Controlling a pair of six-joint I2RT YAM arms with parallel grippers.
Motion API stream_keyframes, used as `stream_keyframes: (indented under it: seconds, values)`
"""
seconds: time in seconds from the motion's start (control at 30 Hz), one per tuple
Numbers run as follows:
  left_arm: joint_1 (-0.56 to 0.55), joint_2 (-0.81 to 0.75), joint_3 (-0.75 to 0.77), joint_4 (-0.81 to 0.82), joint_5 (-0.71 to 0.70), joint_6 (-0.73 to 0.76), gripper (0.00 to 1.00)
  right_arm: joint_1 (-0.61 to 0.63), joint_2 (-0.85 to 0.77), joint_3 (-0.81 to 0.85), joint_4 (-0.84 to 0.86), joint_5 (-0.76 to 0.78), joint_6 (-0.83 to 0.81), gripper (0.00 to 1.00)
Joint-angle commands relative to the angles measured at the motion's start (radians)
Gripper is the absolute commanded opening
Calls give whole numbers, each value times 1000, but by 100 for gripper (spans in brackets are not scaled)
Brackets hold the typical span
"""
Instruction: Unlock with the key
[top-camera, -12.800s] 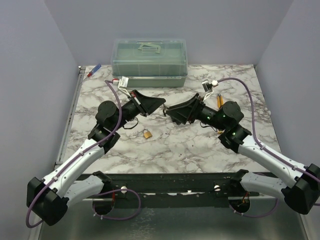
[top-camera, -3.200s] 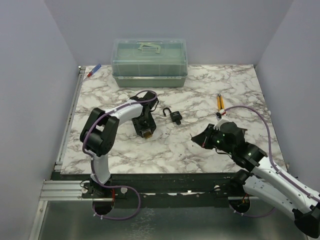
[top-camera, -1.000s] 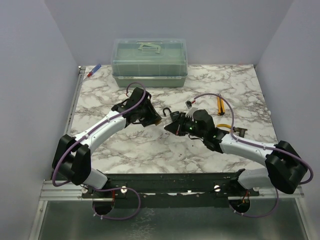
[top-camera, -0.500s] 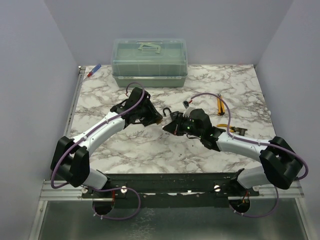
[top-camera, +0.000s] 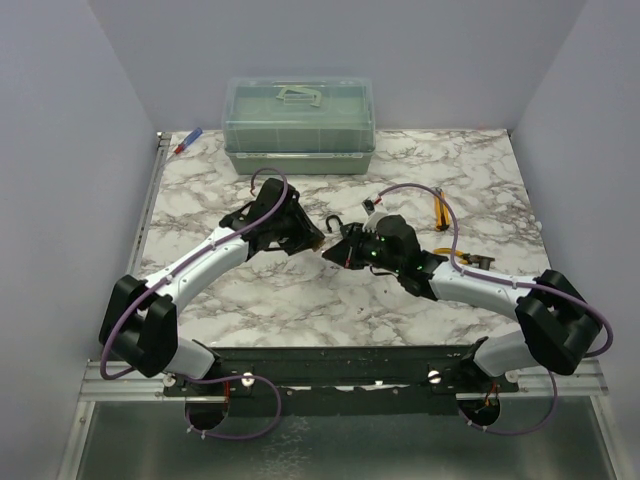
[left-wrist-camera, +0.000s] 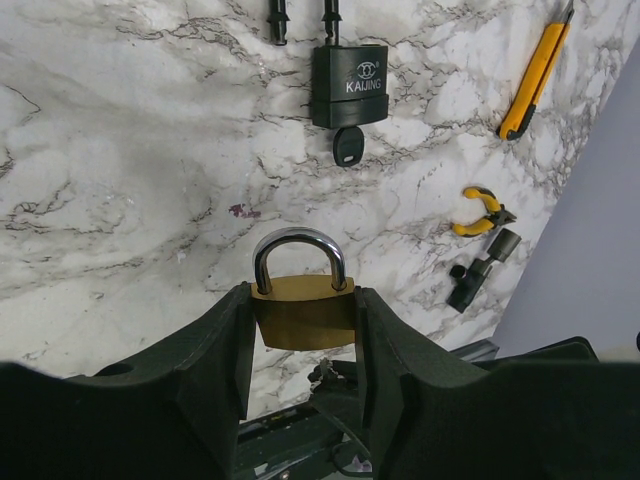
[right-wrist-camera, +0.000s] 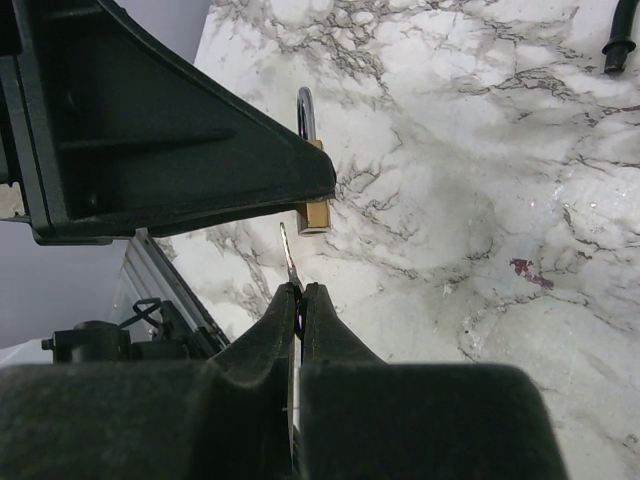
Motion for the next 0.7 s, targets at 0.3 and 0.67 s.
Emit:
stream_keyframes:
  seconds: [0.3, 0.67]
  values:
    - [7, -60, -15, 46, 1, -35, 0, 15, 4, 9, -11, -17, -10, 0]
    - [7, -75, -22, 49, 1, -37, 0, 15, -4, 17, -22, 26, -13, 0]
